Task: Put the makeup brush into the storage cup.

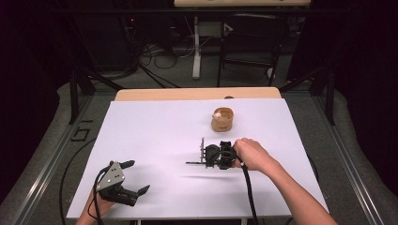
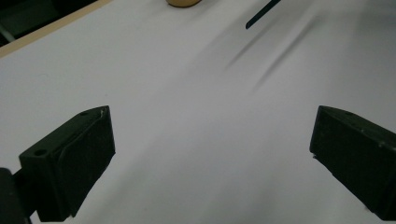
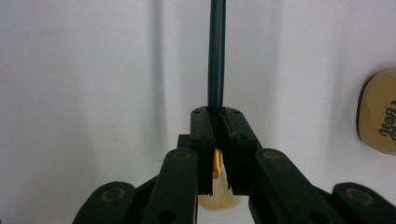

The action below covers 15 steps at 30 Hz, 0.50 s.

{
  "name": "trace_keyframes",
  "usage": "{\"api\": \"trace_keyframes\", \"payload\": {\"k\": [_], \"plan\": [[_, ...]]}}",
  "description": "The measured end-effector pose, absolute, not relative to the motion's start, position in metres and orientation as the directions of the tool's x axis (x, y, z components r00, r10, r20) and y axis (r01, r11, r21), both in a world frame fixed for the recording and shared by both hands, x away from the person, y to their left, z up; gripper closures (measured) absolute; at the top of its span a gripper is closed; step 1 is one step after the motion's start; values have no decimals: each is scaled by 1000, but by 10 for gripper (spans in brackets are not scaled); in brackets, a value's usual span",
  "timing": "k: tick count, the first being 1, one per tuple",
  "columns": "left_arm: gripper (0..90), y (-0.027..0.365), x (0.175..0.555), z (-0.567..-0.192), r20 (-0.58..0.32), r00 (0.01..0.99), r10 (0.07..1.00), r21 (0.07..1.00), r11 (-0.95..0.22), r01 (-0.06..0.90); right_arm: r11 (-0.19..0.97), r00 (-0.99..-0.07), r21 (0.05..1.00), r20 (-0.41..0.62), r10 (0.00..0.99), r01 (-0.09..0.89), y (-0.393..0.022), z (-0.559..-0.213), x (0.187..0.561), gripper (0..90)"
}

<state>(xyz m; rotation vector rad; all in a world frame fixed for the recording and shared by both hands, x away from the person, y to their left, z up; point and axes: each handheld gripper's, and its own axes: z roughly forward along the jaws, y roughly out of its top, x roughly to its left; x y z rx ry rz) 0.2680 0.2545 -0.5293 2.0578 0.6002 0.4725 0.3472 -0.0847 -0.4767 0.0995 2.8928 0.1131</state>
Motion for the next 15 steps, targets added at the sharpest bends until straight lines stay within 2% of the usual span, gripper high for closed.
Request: {"api": "trace_keyframes", "payload": {"k": [11,15], "plan": [[6,218,288,-507,121,878,464,742,-629,231,997,-964,69,-261,51,34,-83,-475,344,840],[0,201,296,-500,130,912,389,682,-703,202,997,-961,70,-273,34,15,-82,-474,342,840]]}}
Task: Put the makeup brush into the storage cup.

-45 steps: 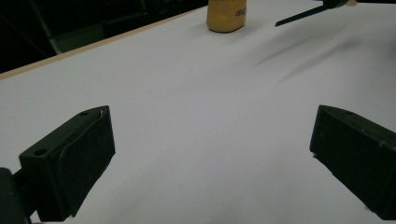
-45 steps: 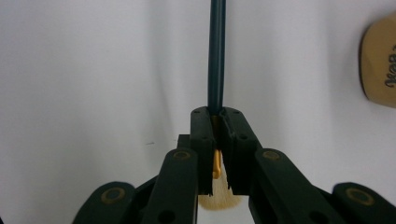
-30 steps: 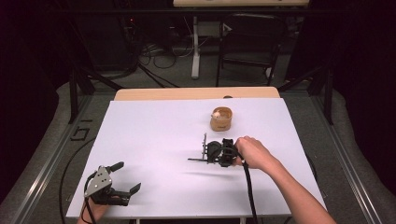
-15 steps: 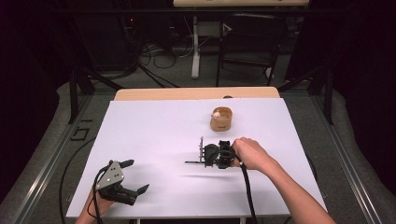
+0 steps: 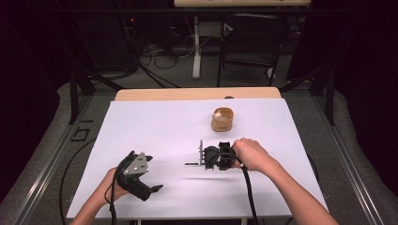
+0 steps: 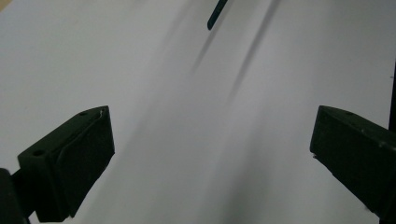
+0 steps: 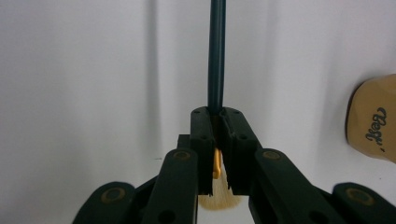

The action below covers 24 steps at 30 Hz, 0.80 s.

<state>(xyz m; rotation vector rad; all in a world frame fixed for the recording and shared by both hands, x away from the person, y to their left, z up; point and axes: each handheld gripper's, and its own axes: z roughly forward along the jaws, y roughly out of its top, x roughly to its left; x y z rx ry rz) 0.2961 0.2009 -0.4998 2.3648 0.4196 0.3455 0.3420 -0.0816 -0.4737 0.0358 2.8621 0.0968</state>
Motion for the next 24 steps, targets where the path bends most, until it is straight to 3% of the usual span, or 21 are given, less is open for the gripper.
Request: {"api": "trace_keyframes", "payload": {"k": [7,15,24], "plan": [[5,177,309,-490,150,933,327,636,-754,162,998,-962,62,-273,17,0,-78,-472,340,840],[168,156,318,-489,141,954,266,618,-776,125,998,-965,64,-262,3,-14,-77,-472,339,839],[414,135,327,-490,112,971,211,592,-799,105,997,-965,69,-260,-22,-42,-70,-468,337,839]]}}
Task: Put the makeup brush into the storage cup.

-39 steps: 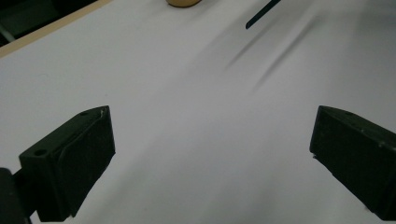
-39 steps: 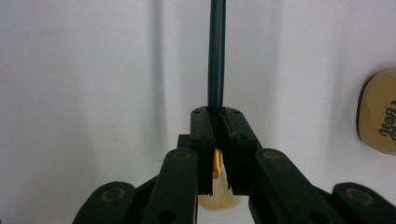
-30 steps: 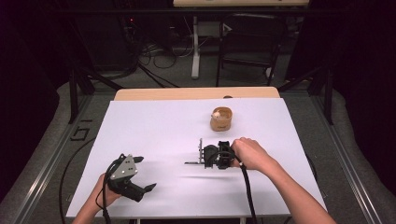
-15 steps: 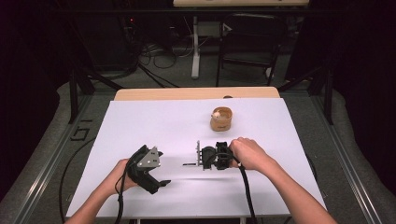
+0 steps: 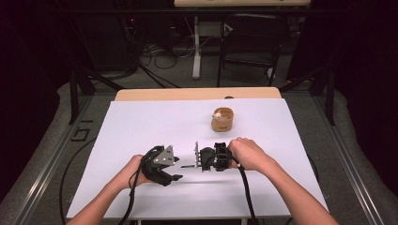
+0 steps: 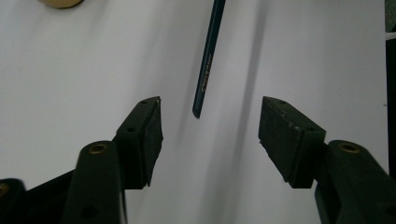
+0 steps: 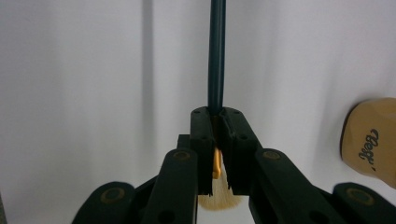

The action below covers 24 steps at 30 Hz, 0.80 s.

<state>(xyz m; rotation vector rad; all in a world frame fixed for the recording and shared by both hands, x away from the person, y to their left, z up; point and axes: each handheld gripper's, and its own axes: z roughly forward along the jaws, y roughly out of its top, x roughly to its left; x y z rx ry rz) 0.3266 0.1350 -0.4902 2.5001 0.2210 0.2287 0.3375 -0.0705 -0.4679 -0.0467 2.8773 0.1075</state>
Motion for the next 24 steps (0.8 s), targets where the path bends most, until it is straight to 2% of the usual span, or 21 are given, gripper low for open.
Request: {"api": "trace_keyframes", "payload": {"k": [4,13,24], "plan": [[515,127,332,-493,110,972,209,580,-807,107,996,-965,69,-260,-29,-48,-69,-469,338,839],[673,118,340,-499,71,978,196,577,-808,120,996,-962,59,-268,-48,-66,-68,-468,335,839],[773,114,342,-506,38,988,150,584,-806,100,995,-961,59,-268,-63,-82,-66,-468,334,841]]}}
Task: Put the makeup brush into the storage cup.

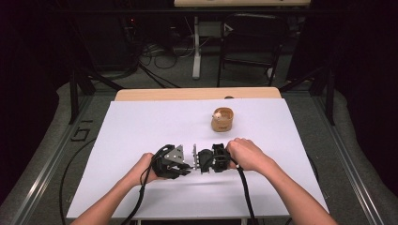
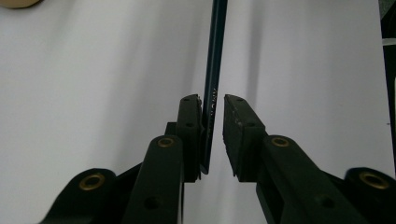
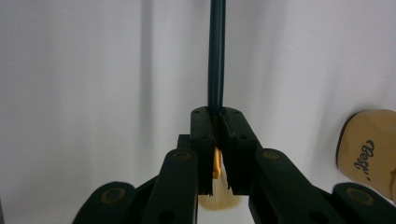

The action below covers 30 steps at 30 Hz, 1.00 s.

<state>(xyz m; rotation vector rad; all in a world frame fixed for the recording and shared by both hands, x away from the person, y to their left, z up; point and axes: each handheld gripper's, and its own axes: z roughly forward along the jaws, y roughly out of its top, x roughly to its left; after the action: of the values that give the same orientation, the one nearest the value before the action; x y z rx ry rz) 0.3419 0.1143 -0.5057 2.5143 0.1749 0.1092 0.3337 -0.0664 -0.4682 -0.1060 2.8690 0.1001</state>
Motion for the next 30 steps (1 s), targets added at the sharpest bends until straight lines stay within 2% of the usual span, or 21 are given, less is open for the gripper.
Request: {"api": "trace_keyframes", "payload": {"k": [10,12,14,20,23,26,30], "plan": [[846,112,339,-512,39,990,133,598,-797,84,995,-963,50,-261,-65,-81,-67,-472,334,813],[849,112,337,-514,38,990,139,609,-788,88,994,-966,62,-249,-67,-85,-68,-473,335,683],[850,112,336,-516,31,989,143,614,-783,94,995,-970,71,-238,-52,-71,-70,-476,337,605],[851,115,334,-519,20,989,146,624,-775,102,983,-974,185,-219,65,24,-87,-476,343,239],[852,117,332,-520,25,987,160,640,-761,107,959,-973,272,-183,138,85,-100,-474,346,159],[852,119,330,-522,16,985,172,650,-751,120,934,-967,331,-159,197,136,-111,-474,346,131],[851,122,328,-523,21,982,190,666,-735,128,887,-955,421,-128,267,191,-127,-474,346,42]]}}
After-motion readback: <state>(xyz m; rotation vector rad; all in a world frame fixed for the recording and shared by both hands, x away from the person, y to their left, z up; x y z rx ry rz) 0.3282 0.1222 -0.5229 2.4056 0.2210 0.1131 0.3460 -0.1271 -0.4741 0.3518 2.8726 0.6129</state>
